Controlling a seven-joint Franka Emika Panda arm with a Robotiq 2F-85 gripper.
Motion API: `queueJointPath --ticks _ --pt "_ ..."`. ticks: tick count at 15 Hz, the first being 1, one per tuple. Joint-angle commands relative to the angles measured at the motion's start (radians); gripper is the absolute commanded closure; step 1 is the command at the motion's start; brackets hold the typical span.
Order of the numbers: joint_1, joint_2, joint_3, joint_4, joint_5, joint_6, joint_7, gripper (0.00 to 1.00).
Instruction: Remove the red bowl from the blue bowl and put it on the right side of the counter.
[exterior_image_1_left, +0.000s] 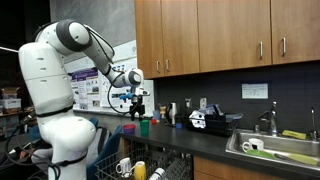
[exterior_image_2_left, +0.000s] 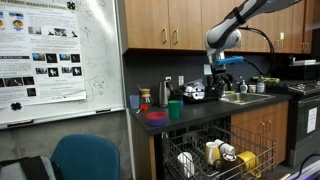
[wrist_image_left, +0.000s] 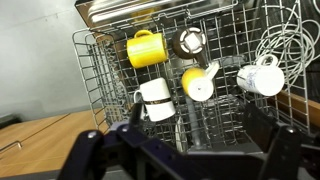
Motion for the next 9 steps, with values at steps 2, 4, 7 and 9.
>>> queueJointPath --ticks 2,4,7,9 --pt "0.037 0.129 0.064 0.124 -0.009 0.017 0.175 0.00" --pt "0.051 0.194 0.082 0.186 -0.024 0.027 0.260 0.00" --pt "0.078 0.300 0.080 0.291 -0.035 0.031 0.378 0.00" --pt "0.101 0.372 0.071 0.369 -0.028 0.020 0.445 0.00"
